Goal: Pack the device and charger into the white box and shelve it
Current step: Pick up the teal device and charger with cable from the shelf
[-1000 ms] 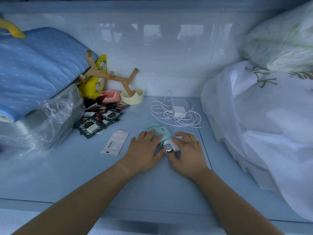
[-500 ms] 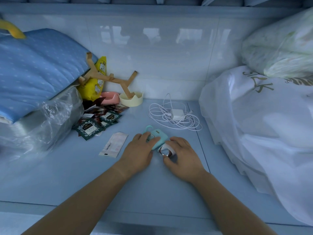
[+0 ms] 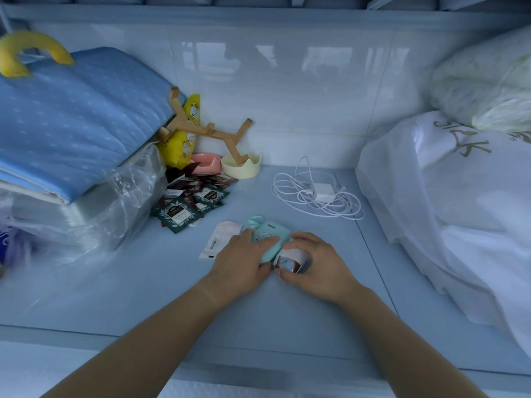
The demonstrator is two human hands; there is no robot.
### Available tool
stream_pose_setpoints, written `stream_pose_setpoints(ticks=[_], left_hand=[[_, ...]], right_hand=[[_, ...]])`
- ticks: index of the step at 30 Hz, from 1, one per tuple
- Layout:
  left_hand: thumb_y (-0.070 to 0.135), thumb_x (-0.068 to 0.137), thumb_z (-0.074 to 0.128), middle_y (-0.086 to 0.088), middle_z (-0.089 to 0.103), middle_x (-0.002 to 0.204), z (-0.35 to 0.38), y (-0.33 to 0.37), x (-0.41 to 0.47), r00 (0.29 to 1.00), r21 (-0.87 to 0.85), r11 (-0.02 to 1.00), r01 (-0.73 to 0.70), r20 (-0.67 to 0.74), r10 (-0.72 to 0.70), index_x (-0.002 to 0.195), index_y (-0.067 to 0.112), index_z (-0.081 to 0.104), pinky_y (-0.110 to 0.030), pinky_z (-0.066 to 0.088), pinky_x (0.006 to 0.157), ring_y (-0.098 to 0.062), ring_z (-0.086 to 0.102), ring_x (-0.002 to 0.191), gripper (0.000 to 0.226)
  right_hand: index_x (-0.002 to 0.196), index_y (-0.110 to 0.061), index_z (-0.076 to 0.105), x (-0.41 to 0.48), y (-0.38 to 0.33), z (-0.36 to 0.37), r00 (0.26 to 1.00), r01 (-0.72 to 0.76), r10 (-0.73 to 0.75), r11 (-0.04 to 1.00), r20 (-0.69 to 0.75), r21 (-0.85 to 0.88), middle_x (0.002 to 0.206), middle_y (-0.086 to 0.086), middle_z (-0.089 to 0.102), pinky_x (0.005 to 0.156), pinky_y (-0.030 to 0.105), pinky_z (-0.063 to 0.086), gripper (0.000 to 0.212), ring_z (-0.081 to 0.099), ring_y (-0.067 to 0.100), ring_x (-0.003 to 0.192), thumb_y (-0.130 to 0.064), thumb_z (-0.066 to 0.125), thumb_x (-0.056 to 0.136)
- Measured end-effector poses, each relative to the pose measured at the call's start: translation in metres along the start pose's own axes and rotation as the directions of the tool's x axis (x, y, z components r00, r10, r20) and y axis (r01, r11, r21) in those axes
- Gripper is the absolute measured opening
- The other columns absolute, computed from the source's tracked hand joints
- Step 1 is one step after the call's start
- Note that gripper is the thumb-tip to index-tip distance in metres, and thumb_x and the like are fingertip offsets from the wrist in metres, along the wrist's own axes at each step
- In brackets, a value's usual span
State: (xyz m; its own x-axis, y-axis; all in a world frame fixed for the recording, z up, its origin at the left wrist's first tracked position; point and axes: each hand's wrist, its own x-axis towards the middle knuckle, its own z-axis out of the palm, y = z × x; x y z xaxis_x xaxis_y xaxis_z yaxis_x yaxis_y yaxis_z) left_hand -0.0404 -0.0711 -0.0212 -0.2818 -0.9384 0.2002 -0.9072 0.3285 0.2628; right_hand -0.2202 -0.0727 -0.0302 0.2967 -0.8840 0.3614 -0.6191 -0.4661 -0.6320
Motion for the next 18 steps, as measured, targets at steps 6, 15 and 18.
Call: stream_pose_setpoints(ticks=[6, 15, 18], left_hand=[[0.044, 0.086, 0.051, -0.005, 0.035, 0.136, -0.015, -0.035, -0.028, 0.996, 0.048, 0.995, 0.084, -0.046, -0.082, 0.133, 0.043, 0.039, -0.039, 0.046, 0.091, -0.026, 0.036, 0.119, 0.048], [0.052, 0.083, 0.053, -0.003, 0.035, 0.14, -0.025, -0.08, -0.056, 0.997, 0.005, 0.998, 0.061, -0.047, -0.061, 0.134, 0.043, 0.037, -0.034, 0.043, 0.093, -0.024, 0.041, 0.115, 0.054], [0.049, 0.082, 0.057, -0.005, 0.042, 0.136, -0.027, -0.081, -0.057, 0.998, -0.045, 0.999, 0.006, -0.062, -0.009, 0.133, 0.036, 0.043, -0.032, 0.043, 0.092, -0.025, 0.046, 0.114, 0.055]], right_hand=[[0.101, -0.027, 0.063, 0.007, -0.034, 0.028, 0.996, 0.079, -0.081, 0.993, 0.021, 0.088, 0.108, -0.008, 0.06, 0.089, 0.014, 0.041, 0.044, 0.057, 0.003, 0.1, -0.035, 0.078, 0.06], [0.122, -0.014, 0.052, 0.017, -0.064, 0.062, 0.998, 0.052, -0.054, 0.997, 0.035, 0.049, 0.123, -0.001, 0.052, 0.099, 0.024, 0.039, 0.064, 0.05, 0.011, 0.114, -0.021, 0.076, 0.062], [0.124, -0.016, 0.052, 0.016, -0.066, 0.065, 0.999, 0.023, -0.023, 1.0, 0.024, 0.018, 0.129, -0.001, 0.049, 0.103, 0.028, 0.037, 0.063, 0.047, 0.012, 0.12, -0.019, 0.071, 0.065]])
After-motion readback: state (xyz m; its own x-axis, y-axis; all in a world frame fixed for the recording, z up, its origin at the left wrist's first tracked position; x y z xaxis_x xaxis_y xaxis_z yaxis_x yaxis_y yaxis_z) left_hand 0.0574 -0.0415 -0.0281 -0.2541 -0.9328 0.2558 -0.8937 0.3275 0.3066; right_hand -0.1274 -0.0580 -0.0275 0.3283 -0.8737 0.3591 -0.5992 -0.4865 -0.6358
